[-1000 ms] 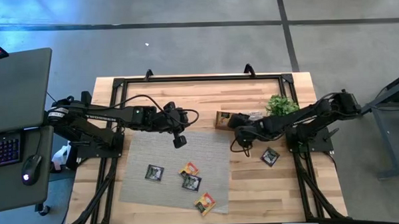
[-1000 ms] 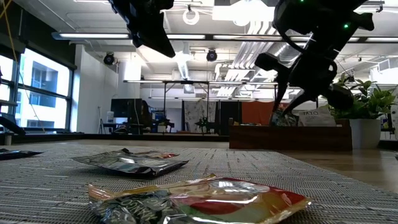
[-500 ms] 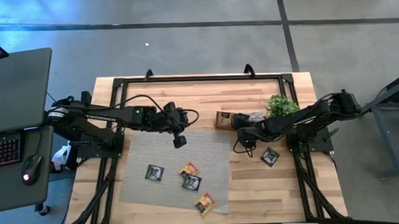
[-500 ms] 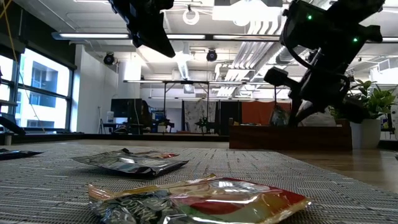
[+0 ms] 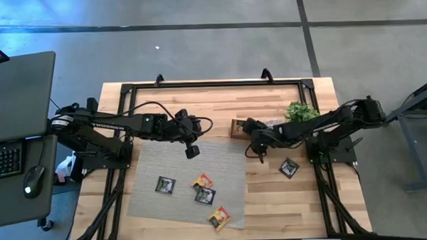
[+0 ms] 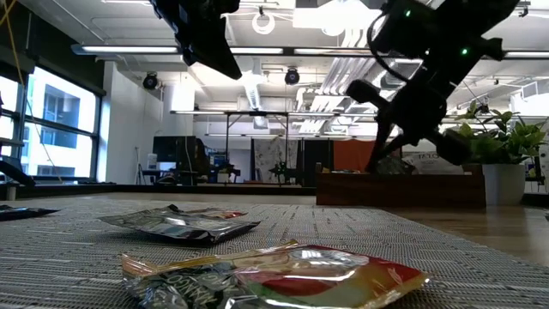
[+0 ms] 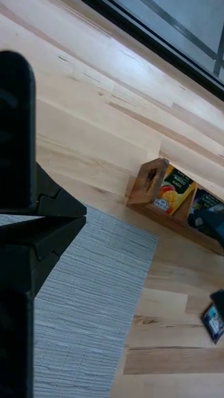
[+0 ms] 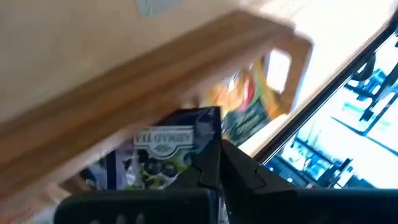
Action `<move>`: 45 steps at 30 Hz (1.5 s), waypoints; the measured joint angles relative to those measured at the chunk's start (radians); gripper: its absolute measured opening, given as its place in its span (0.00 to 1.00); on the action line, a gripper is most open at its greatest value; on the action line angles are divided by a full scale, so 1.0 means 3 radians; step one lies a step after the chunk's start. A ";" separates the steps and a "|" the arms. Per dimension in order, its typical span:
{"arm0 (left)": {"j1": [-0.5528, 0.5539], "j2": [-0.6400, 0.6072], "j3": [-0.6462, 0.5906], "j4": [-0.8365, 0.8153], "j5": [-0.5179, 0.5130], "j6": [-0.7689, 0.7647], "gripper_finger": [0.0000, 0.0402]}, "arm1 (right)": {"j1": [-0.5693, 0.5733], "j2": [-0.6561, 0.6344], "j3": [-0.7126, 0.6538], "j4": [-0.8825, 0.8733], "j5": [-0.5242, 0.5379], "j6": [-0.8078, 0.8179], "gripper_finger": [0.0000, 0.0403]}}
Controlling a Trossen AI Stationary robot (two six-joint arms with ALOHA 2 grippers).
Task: Pick & Place Tea
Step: Put the dark purple tea bag in the middle section of the wooden organizer
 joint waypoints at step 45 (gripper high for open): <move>0.0001 0.0000 -0.0003 -0.0010 -0.0004 -0.0185 0.00 | 0.1584 -0.0319 -0.0009 -0.0506 -0.0613 0.4622 0.29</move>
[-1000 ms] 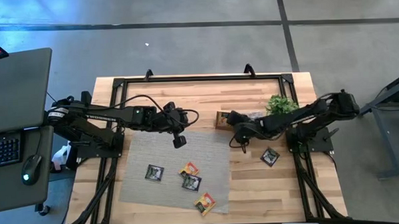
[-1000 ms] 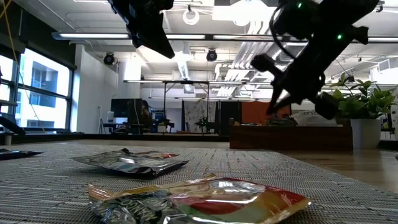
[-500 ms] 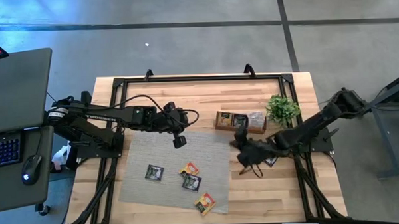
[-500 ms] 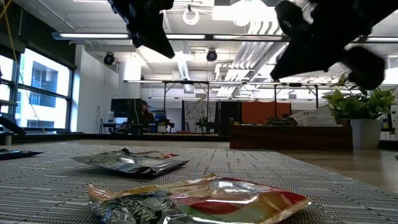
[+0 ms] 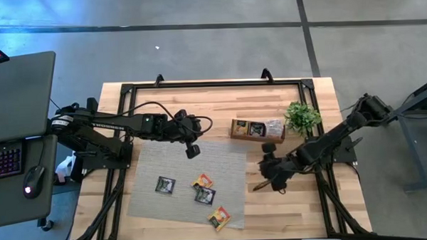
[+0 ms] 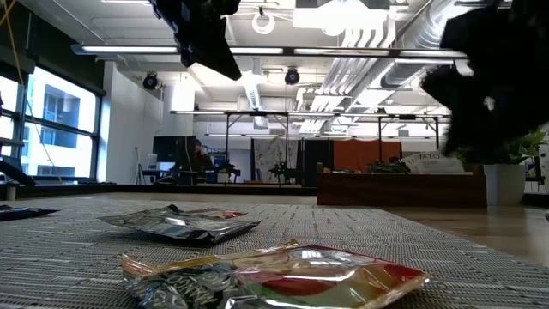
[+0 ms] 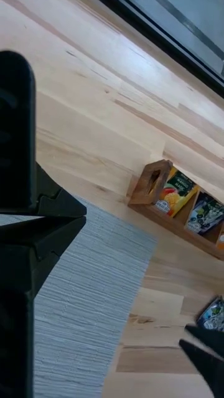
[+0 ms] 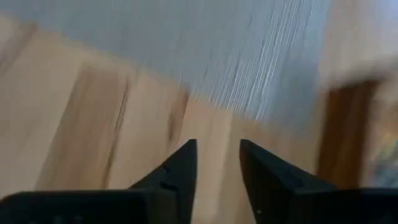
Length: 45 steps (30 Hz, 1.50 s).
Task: Pick & Place Tea
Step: Put the dark purple tea bag in the middle section of the wooden organizer
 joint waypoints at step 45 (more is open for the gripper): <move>0.0001 0.0000 0.0001 0.0160 -0.0033 0.0041 0.00 | -0.0486 0.0001 -0.0003 -0.2214 -0.1190 0.2422 0.36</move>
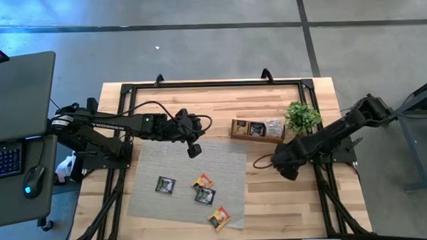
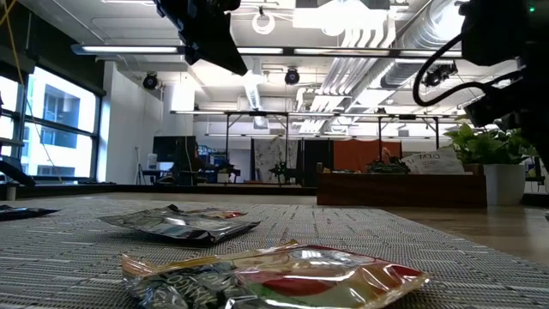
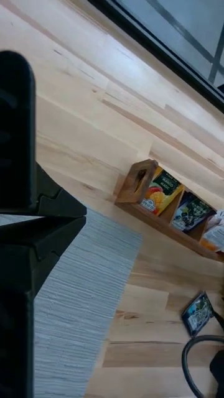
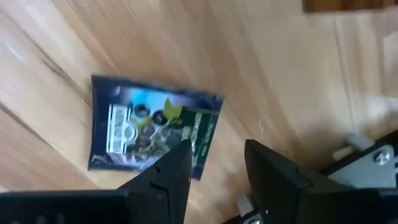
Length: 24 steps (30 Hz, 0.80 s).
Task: Pick & Place Tea
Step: Put the dark purple tea bag in the middle section of the wooden organizer
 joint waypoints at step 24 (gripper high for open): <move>0.0000 0.0000 0.0000 0.0006 -0.0008 0.0094 0.00 | -0.0174 0.0001 -0.0004 0.0191 -0.0090 0.0654 0.37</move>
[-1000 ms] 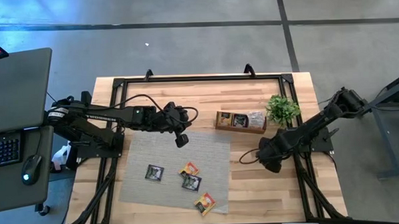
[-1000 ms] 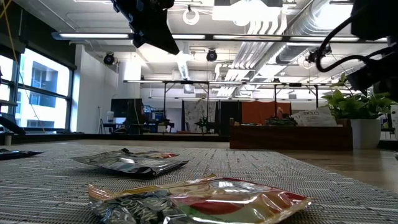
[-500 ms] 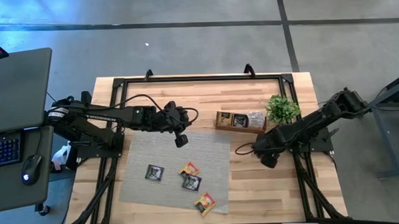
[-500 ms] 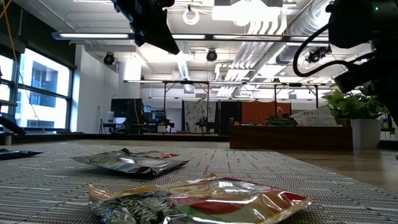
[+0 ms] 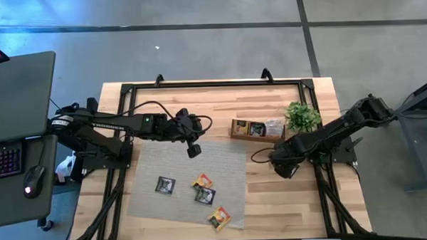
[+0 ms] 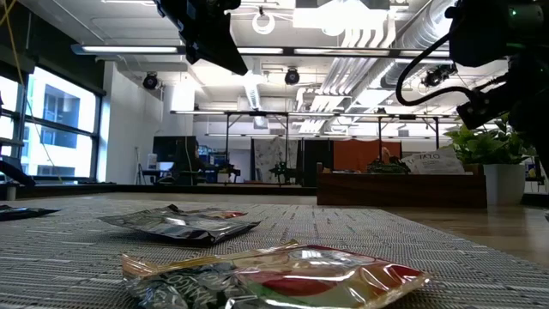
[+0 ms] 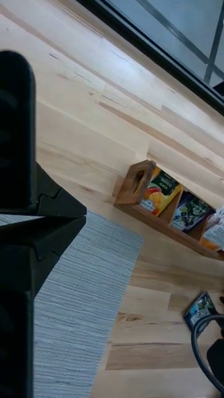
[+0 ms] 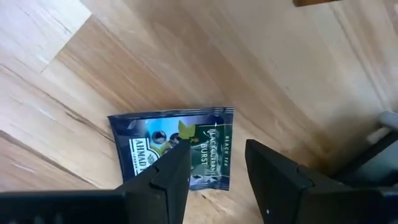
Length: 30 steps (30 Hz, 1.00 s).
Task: Pick & Place Tea
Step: Put the dark purple tea bag in the middle section of the wooden organizer
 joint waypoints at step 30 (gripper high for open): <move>0.0000 0.0000 0.0003 0.0009 0.0011 -0.0010 0.00 | 0.0001 0.0021 -0.0322 0.0946 -0.0166 -0.0116 0.07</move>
